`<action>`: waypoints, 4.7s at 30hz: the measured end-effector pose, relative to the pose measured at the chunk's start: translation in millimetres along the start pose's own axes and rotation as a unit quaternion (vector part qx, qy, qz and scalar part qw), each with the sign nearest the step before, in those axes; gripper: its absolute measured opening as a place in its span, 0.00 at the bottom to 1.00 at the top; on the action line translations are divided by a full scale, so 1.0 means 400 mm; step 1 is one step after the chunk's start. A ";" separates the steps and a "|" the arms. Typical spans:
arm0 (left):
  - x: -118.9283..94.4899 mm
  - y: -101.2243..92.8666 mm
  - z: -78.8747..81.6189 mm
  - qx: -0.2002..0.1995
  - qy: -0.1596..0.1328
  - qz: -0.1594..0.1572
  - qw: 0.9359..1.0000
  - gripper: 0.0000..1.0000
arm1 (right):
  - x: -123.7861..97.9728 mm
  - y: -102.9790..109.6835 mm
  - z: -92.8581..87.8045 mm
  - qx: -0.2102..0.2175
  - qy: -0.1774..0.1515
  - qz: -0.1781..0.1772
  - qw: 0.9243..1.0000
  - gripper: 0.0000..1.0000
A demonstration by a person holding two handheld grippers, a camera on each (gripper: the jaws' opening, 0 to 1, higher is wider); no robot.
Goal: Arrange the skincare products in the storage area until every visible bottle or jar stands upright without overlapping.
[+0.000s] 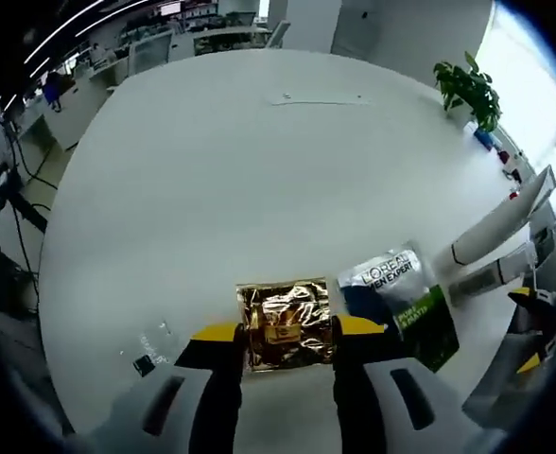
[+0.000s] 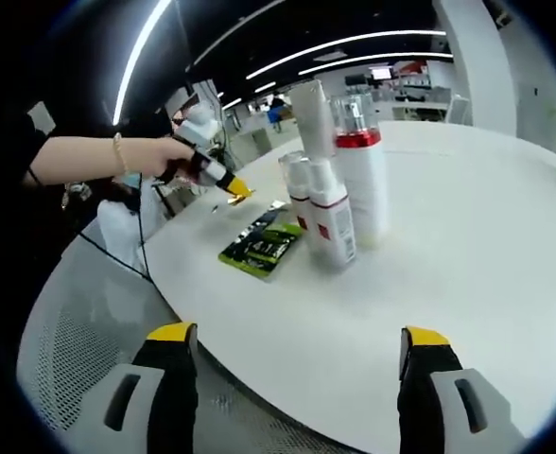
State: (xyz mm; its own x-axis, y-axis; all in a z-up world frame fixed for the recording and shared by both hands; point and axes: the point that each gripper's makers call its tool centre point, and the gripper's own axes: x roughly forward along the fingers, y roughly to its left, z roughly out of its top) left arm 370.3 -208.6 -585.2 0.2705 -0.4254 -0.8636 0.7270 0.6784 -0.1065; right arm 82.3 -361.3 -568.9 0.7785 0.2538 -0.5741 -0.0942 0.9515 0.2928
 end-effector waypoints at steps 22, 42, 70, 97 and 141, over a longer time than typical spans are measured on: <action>-0.036 -0.069 -0.152 -0.035 0.016 0.015 0.999 0.34 | -0.004 0.007 0.011 -0.003 -0.014 0.003 1.000 0.91; -0.031 -0.102 -0.216 -0.067 0.017 0.047 0.996 0.36 | -0.006 -0.004 0.015 0.000 -0.022 -0.001 1.000 0.91; -0.034 -0.089 -0.222 -0.081 -0.003 0.060 0.995 0.37 | -0.006 0.003 0.013 0.000 -0.022 0.000 1.000 0.90; -0.048 0.009 -0.230 -0.159 -0.074 0.041 0.984 0.02 | -0.007 0.009 0.005 -0.002 -0.011 -0.001 1.000 0.89; -0.046 0.000 -0.025 -0.188 -0.107 -0.009 0.976 0.02 | -0.002 -0.010 0.001 0.013 -0.003 -0.012 1.000 0.90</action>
State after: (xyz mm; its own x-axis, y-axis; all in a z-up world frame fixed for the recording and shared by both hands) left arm 359.2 -194.6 -574.1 0.4142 -0.5278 -0.7415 0.4615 0.8240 -0.3287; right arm 82.3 -365.6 -569.1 0.7835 0.2297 -0.5774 -0.0586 0.9523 0.2993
